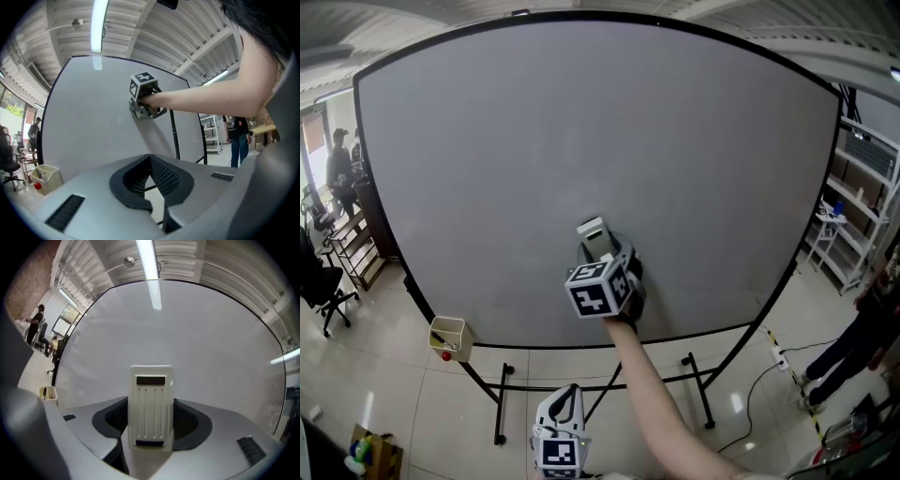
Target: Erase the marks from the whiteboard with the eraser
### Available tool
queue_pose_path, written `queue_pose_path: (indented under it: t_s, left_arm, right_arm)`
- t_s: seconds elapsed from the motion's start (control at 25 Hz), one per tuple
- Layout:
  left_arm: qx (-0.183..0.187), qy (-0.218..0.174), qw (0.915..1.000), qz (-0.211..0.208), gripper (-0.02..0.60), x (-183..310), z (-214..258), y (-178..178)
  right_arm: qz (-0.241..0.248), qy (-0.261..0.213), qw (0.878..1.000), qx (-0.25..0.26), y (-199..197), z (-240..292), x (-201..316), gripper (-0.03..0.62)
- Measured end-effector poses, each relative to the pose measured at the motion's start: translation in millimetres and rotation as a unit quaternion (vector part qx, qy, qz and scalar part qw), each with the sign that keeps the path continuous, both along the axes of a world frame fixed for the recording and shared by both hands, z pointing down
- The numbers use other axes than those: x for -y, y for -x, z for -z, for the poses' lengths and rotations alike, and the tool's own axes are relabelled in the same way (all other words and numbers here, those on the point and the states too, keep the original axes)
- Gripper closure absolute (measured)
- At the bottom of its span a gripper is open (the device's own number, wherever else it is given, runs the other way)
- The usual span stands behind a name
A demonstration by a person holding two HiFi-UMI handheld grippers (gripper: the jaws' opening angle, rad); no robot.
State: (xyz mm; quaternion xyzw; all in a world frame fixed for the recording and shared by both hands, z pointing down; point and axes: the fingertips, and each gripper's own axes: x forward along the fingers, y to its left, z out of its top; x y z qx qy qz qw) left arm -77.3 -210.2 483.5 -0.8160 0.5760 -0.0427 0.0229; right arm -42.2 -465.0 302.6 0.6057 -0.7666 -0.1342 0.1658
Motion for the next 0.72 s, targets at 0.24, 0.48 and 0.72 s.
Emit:
queue_pose_path:
  t_s: [0.24,0.48,0.72]
  left_arm:
    - [-0.005,0.008,0.9999,0.007,0.578,9,-3,3]
    - [0.013,0.006,0.9999,-0.003,0.578,14,-13,1]
    - [-0.003,0.023,0.9997,0.004,0.578,17,-18,8]
  right_arm:
    - [-0.059,0.042,0.992,0.108,-136,3,13,0.321]
    - [-0.083,0.098,0.977,0.168,-192,-21,19,0.326]
    - [-0.139,0.056,0.986,0.079,-166,-1,10,0.335]
